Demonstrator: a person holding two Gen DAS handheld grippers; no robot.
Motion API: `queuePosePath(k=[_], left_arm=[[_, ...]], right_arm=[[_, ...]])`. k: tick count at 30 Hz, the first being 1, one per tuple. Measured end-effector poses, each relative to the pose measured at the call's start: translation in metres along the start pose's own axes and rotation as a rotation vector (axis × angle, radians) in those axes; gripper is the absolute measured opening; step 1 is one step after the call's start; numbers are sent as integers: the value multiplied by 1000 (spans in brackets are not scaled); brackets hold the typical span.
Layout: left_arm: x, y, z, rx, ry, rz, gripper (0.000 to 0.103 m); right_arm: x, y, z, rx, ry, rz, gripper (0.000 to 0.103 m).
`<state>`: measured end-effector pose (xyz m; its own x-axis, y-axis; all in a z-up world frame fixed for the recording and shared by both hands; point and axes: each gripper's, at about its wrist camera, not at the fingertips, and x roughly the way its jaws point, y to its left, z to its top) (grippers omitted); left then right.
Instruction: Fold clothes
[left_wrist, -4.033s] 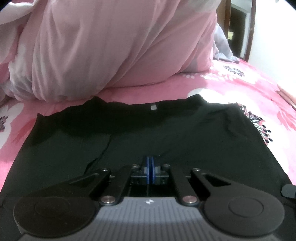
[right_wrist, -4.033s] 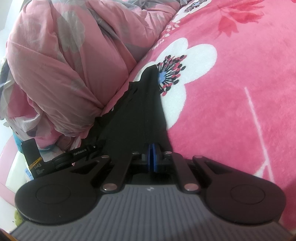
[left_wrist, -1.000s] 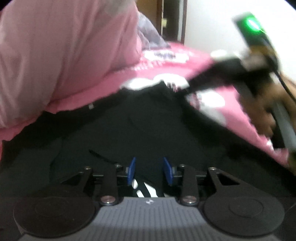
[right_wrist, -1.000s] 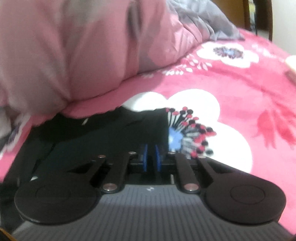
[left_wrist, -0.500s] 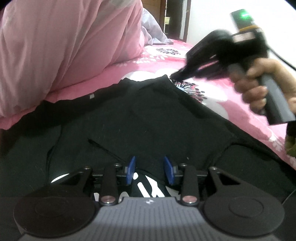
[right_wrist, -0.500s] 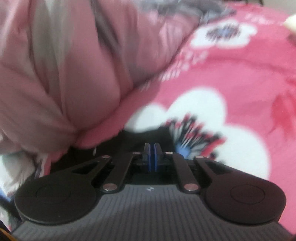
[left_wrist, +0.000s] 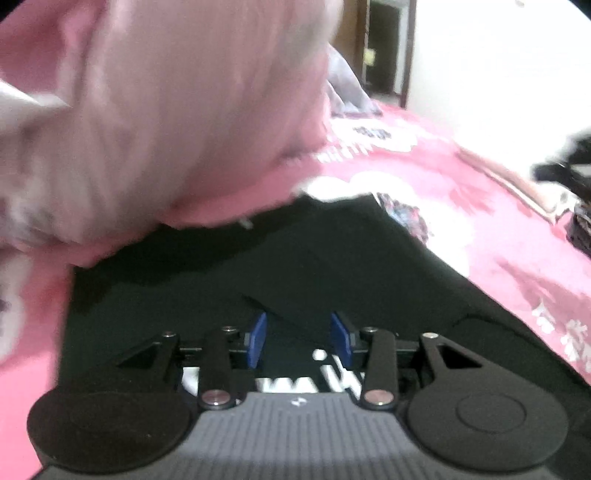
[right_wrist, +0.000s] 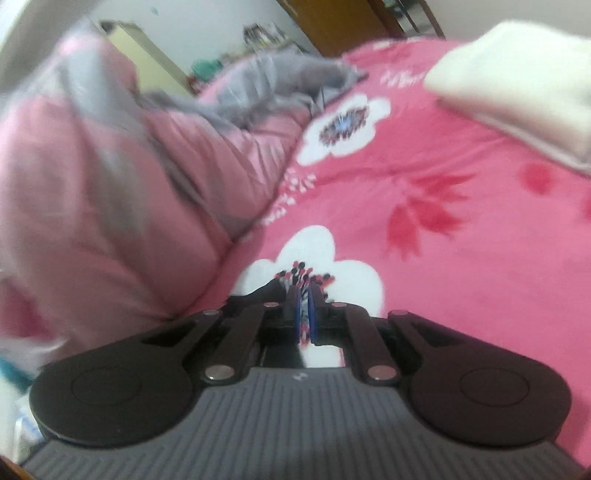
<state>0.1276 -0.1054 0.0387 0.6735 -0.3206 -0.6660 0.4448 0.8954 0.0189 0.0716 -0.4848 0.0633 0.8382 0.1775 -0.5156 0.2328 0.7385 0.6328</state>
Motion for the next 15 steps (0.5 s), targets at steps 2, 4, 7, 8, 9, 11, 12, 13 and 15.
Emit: queuePosePath(k=[2,4,7,8,9,11,12,13,15], left_arm=[[-31,11,2,0,-33,37,44],[-63,21,1,0,-63,81,49],[-106,32,-12,-5,-99,136,53],[-117,33,-19,-9,-103,144,53],[-127,32,-29,-16,-102,147,54],[-140,29,-51,-39,-89,140,54],[-146,28,-62,-52,-83,136,54],[-152,25,-75,-71,-78,130,54],[-161,22,-102,-115,-69,123,54]], right_arm=[[-43,-5,-13,25,7,62,5],[-74,-9,-27,62,28,149,6],[-86,-4,-54,67,89,258,12],[-85,-1,-63,59,114,282,13],[-75,5,-72,43,146,288,15],[-45,19,-88,22,208,278,15],[-27,25,-95,10,236,266,15],[-8,32,-101,-5,260,253,15],[26,46,-111,-34,284,220,15]])
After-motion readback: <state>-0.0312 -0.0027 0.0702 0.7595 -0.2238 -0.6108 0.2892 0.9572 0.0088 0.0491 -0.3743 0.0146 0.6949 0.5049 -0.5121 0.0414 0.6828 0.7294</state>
